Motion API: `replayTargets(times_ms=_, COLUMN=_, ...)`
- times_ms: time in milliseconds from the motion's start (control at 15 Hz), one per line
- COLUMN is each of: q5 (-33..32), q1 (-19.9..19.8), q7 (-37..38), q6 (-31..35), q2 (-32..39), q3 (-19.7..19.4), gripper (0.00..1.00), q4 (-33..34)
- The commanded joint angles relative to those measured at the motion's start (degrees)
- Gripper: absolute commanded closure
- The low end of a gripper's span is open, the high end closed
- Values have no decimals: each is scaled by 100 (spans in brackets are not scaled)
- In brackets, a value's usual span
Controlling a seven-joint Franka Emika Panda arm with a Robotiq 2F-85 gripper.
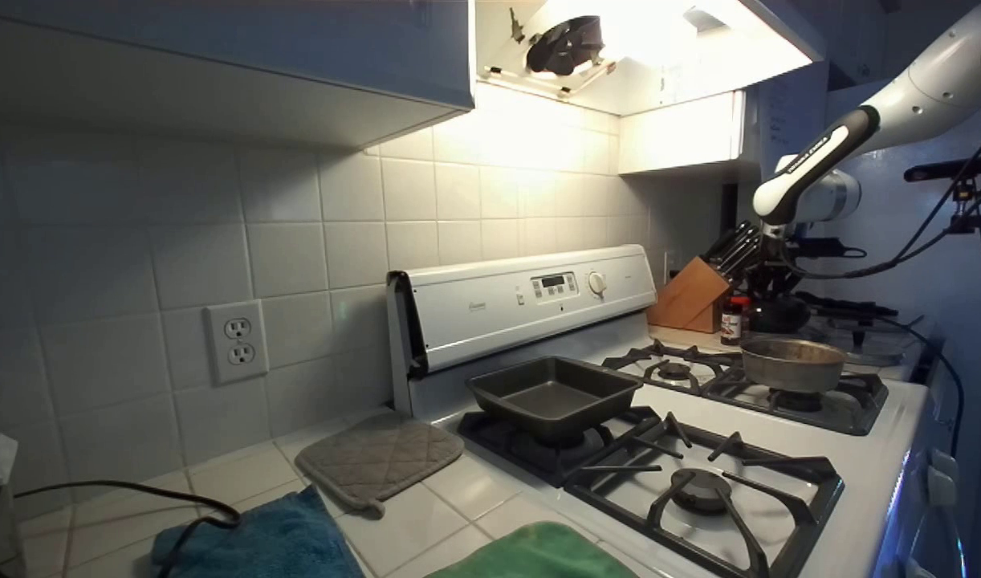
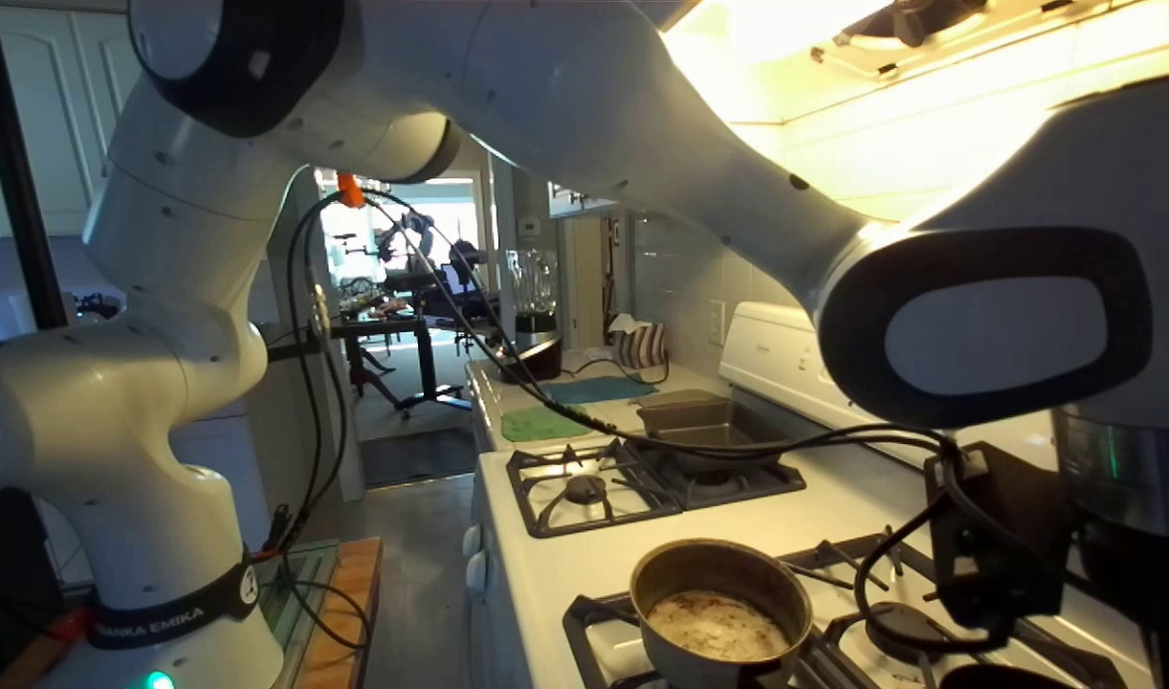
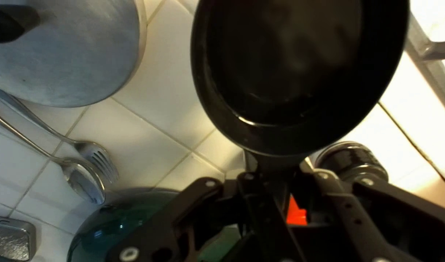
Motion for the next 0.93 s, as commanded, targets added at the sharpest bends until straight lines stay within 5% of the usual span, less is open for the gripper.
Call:
replayTargets(times_ms=0, q5=8, q1=106, q7=-333, q6=7, q2=-569, q3=83, gripper=94, q4=-616)
replayTargets(times_ms=867, q5=-236, q1=763, q7=-1276, q6=471, q2=-1823, q3=357, gripper=94, q4=-2181)
